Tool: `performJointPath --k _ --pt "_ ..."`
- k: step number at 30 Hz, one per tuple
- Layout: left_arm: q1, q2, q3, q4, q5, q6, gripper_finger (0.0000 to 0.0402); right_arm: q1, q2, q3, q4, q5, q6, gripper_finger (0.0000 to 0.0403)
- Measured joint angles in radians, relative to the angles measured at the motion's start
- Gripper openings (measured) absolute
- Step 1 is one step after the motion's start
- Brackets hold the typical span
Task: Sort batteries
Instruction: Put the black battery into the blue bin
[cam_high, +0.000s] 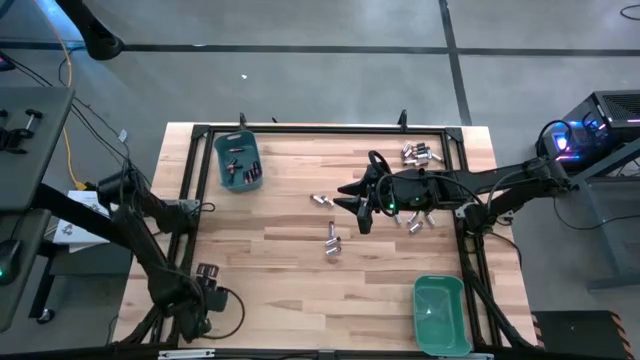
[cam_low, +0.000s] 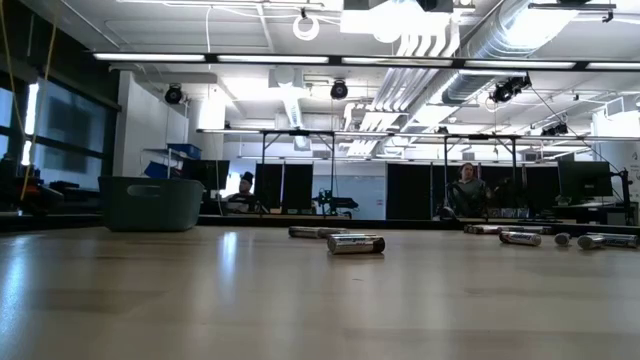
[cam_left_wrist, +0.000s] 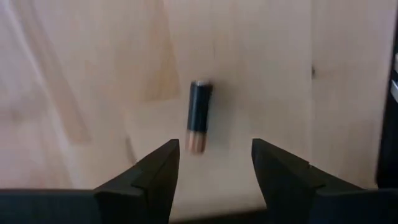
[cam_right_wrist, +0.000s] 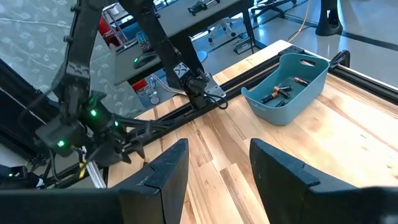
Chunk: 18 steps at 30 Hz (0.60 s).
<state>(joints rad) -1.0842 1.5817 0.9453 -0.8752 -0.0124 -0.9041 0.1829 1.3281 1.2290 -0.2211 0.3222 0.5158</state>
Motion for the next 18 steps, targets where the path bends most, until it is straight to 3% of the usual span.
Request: performJointPath --k 9,16,18 --pt "0.008 0.136 -0.025 0.083 -0.017 -0.124 0.0132 0.0 0.0 0.0 0.0 0.0 0.007 0.0165" --pt "0.034 0.145 -0.027 0.134 0.001 -0.208 0.0036 0.0 0.0 0.0 0.0 0.0 0.007 0.0165" --pt "0.042 0.141 -0.028 0.139 0.001 -0.248 0.003 0.0 0.0 0.0 0.0 0.0 0.007 0.0165"
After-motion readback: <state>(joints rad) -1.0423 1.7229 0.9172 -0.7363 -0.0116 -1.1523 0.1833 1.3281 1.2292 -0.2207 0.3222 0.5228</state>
